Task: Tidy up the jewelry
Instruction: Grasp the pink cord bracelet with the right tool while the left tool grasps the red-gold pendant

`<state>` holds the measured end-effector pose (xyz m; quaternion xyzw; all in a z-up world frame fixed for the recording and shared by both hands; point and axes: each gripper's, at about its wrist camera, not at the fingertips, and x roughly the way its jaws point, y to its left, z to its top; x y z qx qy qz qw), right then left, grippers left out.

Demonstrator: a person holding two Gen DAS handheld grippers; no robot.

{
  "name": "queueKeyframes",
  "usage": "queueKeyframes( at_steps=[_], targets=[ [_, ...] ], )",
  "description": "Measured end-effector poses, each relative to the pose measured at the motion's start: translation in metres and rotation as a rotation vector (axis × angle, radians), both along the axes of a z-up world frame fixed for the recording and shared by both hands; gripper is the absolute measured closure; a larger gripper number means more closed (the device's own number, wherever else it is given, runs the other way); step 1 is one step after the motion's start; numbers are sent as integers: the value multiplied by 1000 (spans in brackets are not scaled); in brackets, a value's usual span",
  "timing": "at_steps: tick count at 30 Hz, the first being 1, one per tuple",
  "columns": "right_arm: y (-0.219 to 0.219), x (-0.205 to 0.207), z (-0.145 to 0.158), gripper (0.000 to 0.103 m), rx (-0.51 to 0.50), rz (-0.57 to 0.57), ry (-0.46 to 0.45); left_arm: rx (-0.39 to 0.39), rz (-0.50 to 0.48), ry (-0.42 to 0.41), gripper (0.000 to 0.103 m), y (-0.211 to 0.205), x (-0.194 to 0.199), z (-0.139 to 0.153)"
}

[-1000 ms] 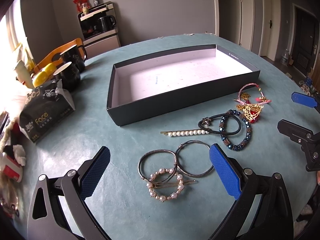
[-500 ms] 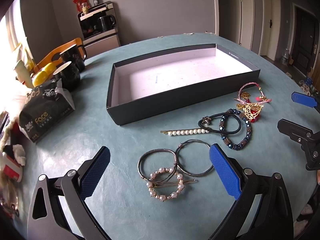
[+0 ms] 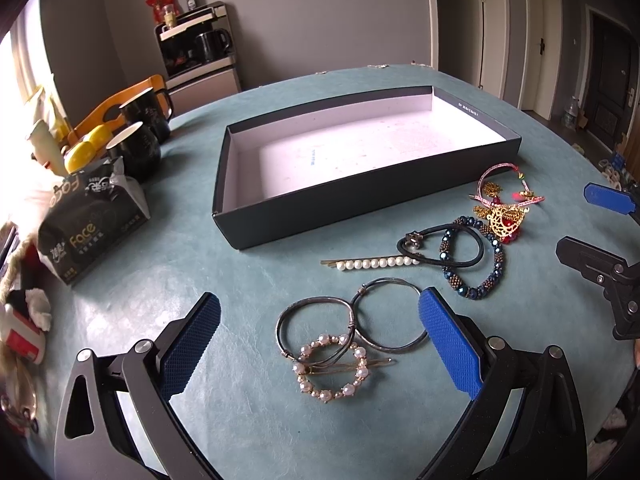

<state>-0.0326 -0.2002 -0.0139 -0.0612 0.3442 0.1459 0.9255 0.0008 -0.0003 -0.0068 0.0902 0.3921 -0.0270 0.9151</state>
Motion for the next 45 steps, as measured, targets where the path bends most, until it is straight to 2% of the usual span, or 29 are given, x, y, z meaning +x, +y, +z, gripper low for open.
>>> queueKeyframes(
  at_steps=[5, 13, 19, 22, 26, 32, 34, 36, 38, 45],
  targets=[
    [-1, 1, -1, 5, 0, -2, 1, 0, -3, 1, 2, 0, 0, 0],
    [-1, 9, -3, 5, -37, 3, -12, -24, -73, 20, 2, 8, -2, -1],
    [8, 20, -3, 6, -49, 55, 39, -18, -106, 31, 2, 12, -4, 0],
    [11, 24, -2, 16, -64, 70, 38, -27, -109, 34, 2, 15, -4, 1],
    [15, 32, -2, 37, -121, 92, 49, -33, -102, 31, 2, 19, -5, 3],
    [22, 39, -10, 55, -182, 146, 89, -61, -104, 44, 2, 21, -3, 3],
    [23, 40, -12, 67, -180, 160, 99, -81, -119, 50, 2, 18, -1, 5],
    [22, 41, -13, 89, -171, 164, 106, -91, -137, 51, 2, 12, 2, 7],
    [20, 41, -12, 98, -149, 164, 102, -92, -167, 56, 2, 2, 6, 10],
    [-2, 32, 12, 100, -24, 135, 37, -123, -315, 79, 3, -38, 21, 16]
  ],
)
